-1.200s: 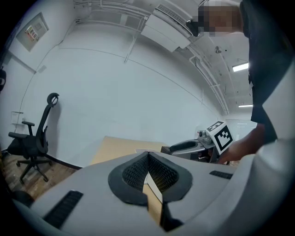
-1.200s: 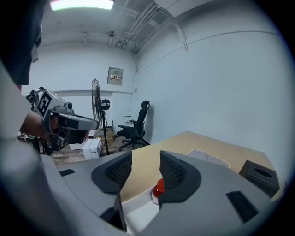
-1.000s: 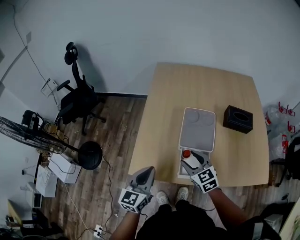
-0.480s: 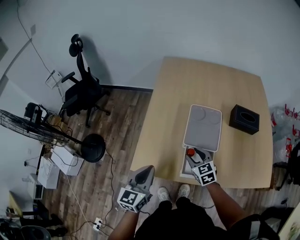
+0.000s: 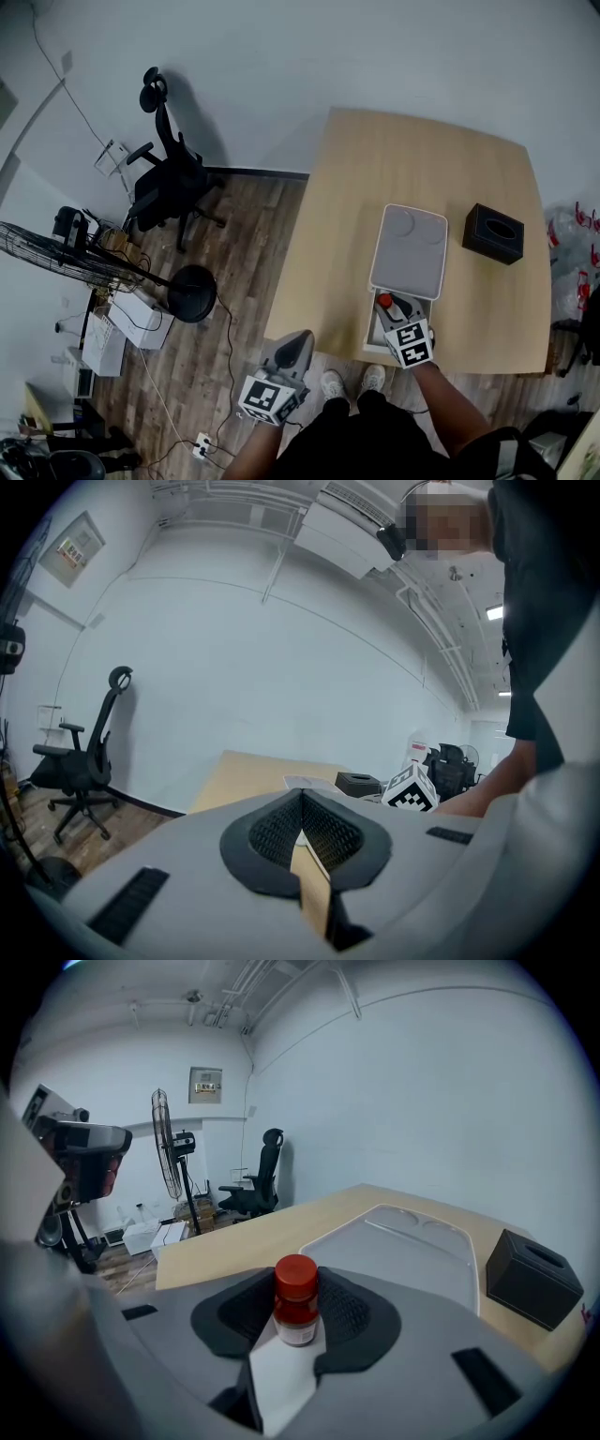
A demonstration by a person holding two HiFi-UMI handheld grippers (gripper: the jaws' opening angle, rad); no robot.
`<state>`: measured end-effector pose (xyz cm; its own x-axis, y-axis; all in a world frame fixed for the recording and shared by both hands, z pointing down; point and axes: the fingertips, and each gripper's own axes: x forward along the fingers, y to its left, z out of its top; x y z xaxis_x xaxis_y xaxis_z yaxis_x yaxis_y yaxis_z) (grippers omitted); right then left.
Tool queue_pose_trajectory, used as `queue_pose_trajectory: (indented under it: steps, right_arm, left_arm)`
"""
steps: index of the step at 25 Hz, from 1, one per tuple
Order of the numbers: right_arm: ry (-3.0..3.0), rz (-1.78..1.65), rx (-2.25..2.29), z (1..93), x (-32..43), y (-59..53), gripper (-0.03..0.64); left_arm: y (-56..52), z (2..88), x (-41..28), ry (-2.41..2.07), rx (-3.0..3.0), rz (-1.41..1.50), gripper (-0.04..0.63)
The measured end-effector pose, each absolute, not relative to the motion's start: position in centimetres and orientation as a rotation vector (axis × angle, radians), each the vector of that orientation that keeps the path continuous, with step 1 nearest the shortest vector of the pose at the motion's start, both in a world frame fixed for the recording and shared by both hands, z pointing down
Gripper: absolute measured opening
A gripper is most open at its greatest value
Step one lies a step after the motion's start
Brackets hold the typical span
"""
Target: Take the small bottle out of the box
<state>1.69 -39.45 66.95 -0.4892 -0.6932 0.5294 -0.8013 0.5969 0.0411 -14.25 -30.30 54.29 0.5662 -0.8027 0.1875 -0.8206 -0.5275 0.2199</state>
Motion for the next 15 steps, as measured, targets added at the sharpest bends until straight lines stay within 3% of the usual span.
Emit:
queue_pose_trajectory:
  steps: [15]
  right_arm:
    - [-2.423,0.194,1.243,60.6,1.1,-39.0,0.147]
  left_arm:
    - [-30.2,54.0,-13.8,-1.314,2.562,0.052,0.012]
